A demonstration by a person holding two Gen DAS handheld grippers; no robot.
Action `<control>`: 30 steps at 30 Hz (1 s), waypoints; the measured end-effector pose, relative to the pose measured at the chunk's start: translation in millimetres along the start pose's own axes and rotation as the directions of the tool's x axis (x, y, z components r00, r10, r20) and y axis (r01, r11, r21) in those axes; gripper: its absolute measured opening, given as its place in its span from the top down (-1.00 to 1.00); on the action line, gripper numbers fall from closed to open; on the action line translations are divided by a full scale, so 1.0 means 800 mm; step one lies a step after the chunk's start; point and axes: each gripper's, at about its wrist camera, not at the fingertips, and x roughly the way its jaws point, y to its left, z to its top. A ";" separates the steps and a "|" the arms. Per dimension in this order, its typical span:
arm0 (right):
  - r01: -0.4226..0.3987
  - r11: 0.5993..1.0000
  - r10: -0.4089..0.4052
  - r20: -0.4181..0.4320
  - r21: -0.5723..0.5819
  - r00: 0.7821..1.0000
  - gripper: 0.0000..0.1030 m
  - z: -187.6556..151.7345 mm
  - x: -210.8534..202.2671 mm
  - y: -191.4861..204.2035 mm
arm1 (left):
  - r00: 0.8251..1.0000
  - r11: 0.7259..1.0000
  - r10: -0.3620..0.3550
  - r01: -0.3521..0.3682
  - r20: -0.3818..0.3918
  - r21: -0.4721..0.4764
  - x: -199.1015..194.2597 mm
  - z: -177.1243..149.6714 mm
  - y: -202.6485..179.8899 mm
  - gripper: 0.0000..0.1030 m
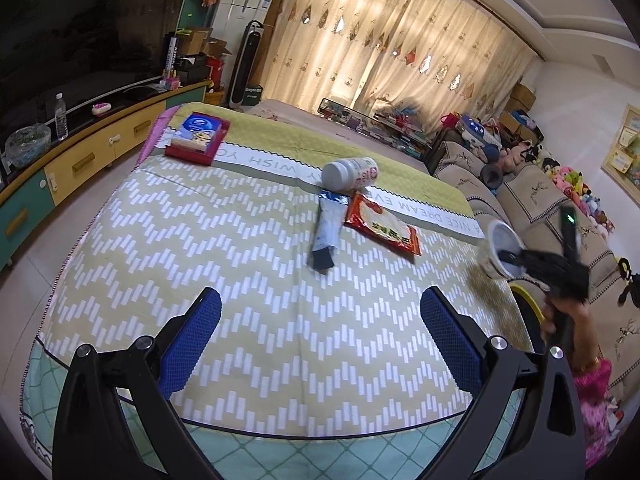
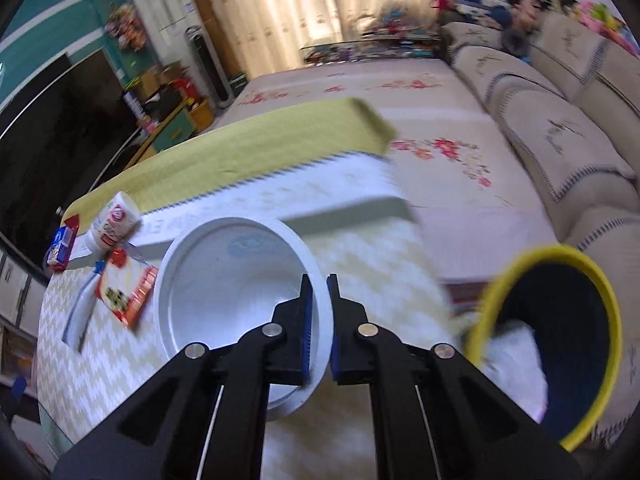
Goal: Collect trash
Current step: 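Carry the white bowl over the bin and open the right gripper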
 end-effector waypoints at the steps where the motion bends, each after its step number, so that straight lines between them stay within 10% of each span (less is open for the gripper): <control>1: 0.019 1.000 -0.019 0.012 0.019 1.000 0.86 -0.009 -0.012 -0.018 | 1.000 1.000 -0.001 0.001 -0.003 0.005 0.001 0.000 -0.003 -0.91; 16: 0.231 0.940 -0.232 -0.028 0.252 0.972 0.81 -0.079 -0.041 -0.223 | 0.998 0.998 -0.003 0.008 -0.060 0.069 0.036 -0.003 -0.063 -0.91; 20: 0.253 0.931 -0.255 -0.028 0.262 0.967 0.06 -0.085 -0.033 -0.242 | 0.997 0.996 -0.004 0.010 -0.073 0.085 0.044 0.000 -0.077 -0.91; 30: 0.262 0.924 -0.281 0.033 0.278 0.959 -0.11 -0.099 -0.056 -0.259 | 0.994 0.993 0.030 -0.017 -0.110 0.117 0.082 0.015 -0.097 -0.91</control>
